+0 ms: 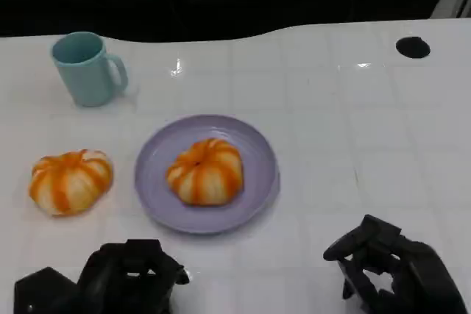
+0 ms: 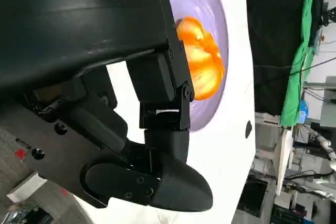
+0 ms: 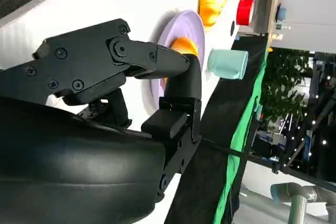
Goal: Grasp the bread from the table and place it into the plate.
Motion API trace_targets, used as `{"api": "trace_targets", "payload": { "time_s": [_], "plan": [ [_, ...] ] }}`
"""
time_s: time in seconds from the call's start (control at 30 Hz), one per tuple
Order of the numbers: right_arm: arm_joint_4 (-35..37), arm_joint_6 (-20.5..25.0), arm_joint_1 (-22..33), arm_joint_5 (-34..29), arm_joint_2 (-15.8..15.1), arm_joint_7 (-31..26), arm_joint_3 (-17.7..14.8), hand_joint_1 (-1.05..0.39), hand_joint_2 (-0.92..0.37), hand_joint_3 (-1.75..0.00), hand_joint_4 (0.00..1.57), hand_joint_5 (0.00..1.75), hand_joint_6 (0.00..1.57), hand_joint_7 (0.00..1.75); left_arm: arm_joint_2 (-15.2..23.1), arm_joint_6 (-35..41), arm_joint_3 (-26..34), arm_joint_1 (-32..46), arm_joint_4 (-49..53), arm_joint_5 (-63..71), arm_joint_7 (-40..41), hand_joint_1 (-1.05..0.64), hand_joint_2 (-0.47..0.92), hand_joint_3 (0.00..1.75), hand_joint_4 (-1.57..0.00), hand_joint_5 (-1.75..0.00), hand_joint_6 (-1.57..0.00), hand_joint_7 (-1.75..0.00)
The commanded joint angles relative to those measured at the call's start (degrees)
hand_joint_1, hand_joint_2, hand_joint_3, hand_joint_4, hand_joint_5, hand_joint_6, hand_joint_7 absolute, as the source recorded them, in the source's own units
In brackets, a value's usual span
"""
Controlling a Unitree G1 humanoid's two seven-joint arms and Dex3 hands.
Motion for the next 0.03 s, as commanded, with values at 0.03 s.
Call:
{"api": "trace_targets", "payload": {
  "time_s": [0.03],
  "plan": [
    [-0.1,1.0,-0.2,0.8,0.3,0.6,-0.6,-0.45,-0.89,-0.47,0.75,1.67,0.75,1.22,1.0,-0.4,0.7,-0.4,0.6,-0.7,-1.1,-1.05,0.66,0.41,-1.57,-1.23,-1.46,-0.67]
  ]
}}
